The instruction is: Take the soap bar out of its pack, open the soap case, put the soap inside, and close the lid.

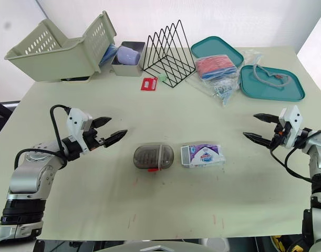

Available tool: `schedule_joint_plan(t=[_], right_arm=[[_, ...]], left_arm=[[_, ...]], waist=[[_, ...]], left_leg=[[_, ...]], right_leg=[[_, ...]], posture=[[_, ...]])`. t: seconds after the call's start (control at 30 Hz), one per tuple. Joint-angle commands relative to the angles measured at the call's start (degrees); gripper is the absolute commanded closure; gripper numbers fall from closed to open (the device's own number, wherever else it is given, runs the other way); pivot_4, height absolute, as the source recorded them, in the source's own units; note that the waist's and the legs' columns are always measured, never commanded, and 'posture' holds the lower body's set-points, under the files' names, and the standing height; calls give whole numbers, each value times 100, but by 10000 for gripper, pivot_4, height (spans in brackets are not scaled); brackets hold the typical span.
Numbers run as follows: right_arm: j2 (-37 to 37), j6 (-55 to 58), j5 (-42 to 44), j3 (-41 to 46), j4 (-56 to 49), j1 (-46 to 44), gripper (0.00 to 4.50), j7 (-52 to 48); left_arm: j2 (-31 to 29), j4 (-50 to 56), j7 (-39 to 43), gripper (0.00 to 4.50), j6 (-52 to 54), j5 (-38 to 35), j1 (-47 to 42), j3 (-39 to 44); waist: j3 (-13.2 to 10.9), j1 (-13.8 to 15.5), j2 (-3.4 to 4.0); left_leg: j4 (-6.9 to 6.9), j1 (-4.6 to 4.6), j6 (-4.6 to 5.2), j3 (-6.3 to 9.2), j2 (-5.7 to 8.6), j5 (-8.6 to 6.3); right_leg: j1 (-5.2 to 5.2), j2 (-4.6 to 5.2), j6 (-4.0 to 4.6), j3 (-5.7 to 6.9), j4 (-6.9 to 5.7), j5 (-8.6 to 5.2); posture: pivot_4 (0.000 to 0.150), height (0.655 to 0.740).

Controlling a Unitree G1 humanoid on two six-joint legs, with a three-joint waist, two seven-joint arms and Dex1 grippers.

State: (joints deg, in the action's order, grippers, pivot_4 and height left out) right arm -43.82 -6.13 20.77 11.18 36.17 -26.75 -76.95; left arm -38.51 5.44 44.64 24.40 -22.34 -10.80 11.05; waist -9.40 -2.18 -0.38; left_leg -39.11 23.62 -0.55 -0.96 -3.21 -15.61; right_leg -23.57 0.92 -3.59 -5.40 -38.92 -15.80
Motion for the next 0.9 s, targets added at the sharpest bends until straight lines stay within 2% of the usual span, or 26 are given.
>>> schedule_joint_plan(t=[0.03,0.57,0.9], right_arm=[[-44,66,157,161,-123,-82,0,-2],[-79,113,112,147,-115,-30,0,-80],[-131,-452,-68,-4,-66,-164,0,-351]], left_arm=[[-68,59,7,633,-139,13,-46,110],[-8,-52,140,633,-340,17,-69,85],[37,-153,239,633,-726,61,-221,59]], waist=[[0,0,0],[0,0,0],[0,2,0]], left_leg=[[0,0,0,0,0,0],[0,0,0,0,0,0],[-1,0,0,0,0,0]], right_leg=[[0,0,0,0,0,0],[0,0,0,0,0,0],[0,0,0,0,0,0]], posture=[[1500,7400],[1500,7400],[1500,7400]])
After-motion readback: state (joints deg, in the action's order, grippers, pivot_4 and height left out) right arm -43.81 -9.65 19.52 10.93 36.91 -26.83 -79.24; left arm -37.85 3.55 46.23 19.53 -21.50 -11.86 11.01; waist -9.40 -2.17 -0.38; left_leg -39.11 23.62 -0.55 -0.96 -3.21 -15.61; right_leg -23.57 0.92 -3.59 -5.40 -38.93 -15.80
